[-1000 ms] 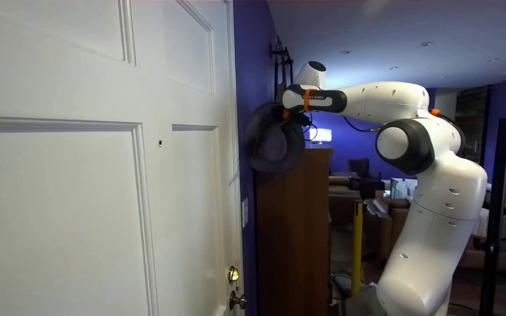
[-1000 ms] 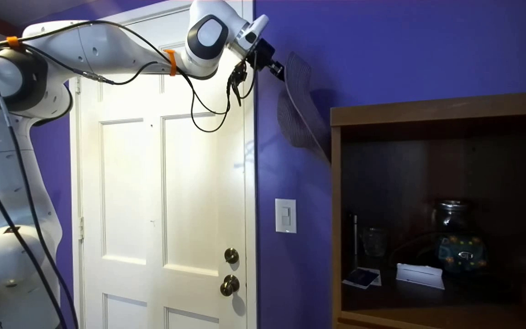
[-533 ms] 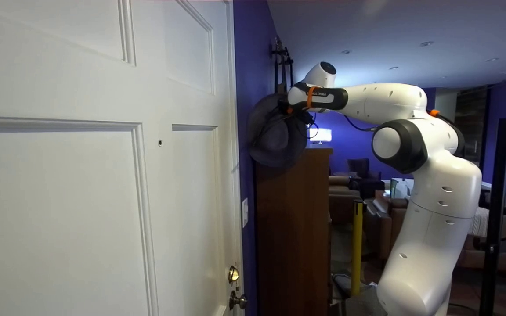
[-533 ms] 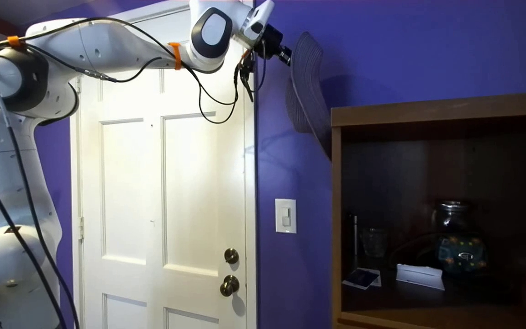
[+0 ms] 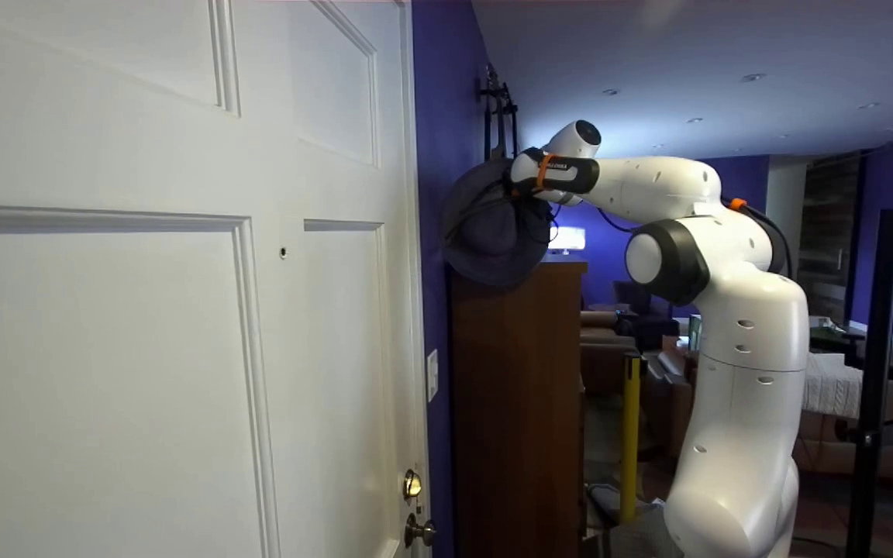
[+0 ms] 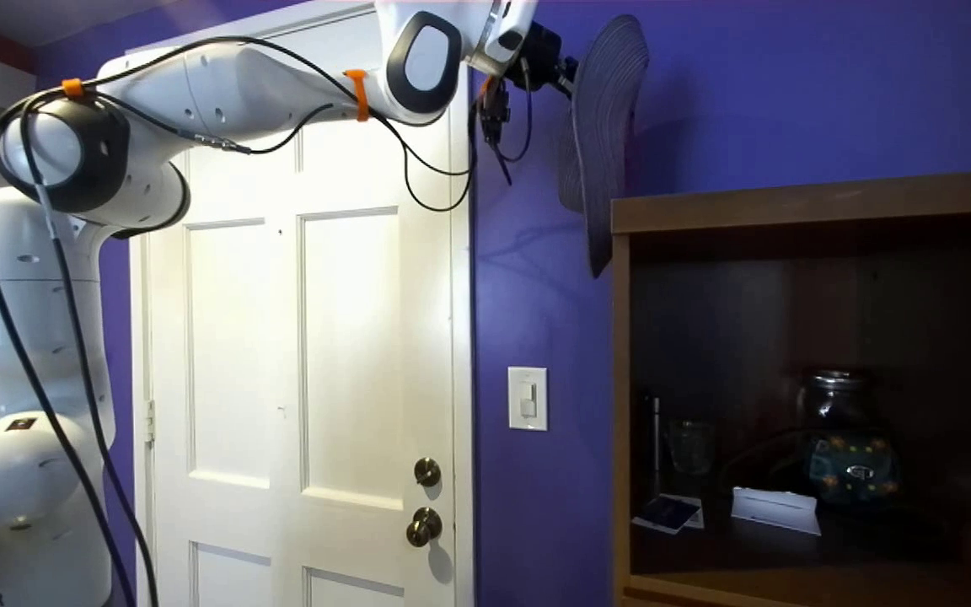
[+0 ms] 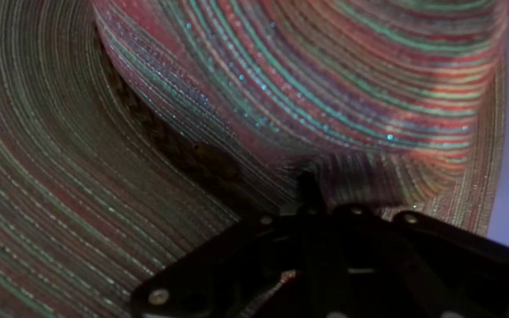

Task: Put the hat on top of the cabinet

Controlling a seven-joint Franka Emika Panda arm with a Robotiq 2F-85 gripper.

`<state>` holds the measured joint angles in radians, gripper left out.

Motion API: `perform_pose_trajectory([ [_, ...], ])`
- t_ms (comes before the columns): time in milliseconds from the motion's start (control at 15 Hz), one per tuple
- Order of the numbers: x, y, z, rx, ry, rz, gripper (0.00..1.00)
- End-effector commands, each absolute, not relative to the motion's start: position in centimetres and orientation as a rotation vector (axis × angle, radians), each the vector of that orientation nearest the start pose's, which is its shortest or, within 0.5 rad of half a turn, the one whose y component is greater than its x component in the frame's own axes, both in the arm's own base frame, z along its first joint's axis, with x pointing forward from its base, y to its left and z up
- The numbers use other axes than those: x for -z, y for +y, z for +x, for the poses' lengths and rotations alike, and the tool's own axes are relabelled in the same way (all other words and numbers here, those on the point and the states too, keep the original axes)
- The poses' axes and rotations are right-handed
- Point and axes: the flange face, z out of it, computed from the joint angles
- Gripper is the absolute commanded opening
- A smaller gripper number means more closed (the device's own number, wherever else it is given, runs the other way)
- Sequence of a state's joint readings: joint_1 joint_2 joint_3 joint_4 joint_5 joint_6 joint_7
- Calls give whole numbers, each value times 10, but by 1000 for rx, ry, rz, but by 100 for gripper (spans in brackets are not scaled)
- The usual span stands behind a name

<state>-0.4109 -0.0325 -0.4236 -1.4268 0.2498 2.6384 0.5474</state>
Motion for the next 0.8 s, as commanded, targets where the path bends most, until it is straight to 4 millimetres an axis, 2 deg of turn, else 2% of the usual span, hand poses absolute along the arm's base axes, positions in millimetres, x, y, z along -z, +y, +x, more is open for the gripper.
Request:
perform_pose_trajectory([
  [0,-842,-469,372,1899,1903,-1632,1],
  [67,-839,-479,371,1906,1962,-1595,1],
  [133,-834,-462,368,1840,1879,-1689,1],
  [267,-826,-470,370,1832,1908,-1690,4],
  [533,-830,-465,371,1835,1892,-1690,4],
  [600,-830,-465,371,1835,1893,-1690,1],
  [733,-821,-485,370,1834,2091,-1621,1],
])
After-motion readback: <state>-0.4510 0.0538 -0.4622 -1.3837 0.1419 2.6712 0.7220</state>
